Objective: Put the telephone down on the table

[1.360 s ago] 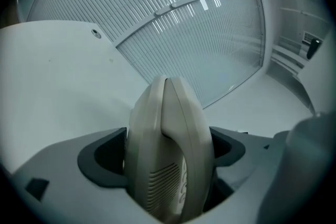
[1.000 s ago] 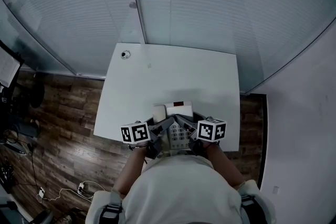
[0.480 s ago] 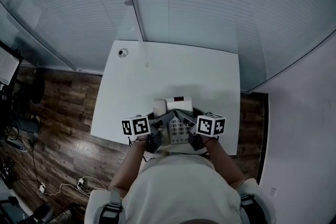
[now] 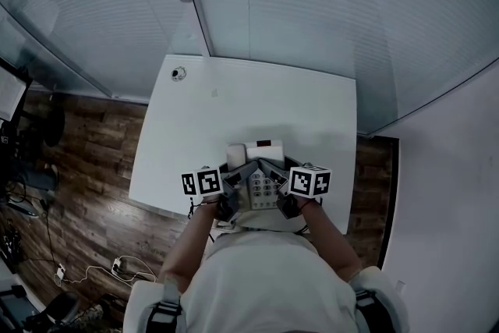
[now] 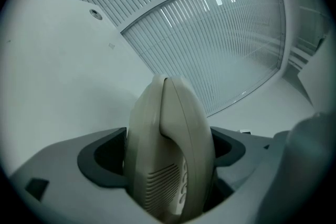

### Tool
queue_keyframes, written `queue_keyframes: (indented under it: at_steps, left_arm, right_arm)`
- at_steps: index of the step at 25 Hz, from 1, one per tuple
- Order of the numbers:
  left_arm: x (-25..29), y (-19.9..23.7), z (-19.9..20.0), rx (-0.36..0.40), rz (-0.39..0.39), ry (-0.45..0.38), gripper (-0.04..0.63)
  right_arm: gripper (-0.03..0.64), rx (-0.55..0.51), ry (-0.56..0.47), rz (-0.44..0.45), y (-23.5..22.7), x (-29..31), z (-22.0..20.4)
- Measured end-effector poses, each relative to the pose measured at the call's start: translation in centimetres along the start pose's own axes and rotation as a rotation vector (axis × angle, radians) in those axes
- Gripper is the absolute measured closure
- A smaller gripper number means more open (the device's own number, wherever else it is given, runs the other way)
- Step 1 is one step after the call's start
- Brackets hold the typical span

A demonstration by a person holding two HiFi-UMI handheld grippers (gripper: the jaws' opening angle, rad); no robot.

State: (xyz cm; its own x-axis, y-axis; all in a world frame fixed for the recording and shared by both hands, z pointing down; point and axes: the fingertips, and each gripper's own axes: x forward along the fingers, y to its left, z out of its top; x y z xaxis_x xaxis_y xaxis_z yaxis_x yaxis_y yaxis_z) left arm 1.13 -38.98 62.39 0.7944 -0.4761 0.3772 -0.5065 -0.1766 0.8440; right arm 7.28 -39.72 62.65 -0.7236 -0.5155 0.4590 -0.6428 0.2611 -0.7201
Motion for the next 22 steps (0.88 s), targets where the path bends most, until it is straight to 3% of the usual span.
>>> queue_keyframes:
  at_steps: [11, 22]
  left_arm:
    - [2.3, 2.3, -0.4, -0.036, 0.022, 0.016, 0.163]
    - [3.0, 2.9, -0.6, -0.022, 0.034, 0.032, 0.163]
  right_arm:
    - [0.278, 0.04, 0.039, -0.017, -3.1, 1.4, -0.5]
    - [0.278, 0.07, 0.03, -0.029, -3.9, 1.6, -1.0]
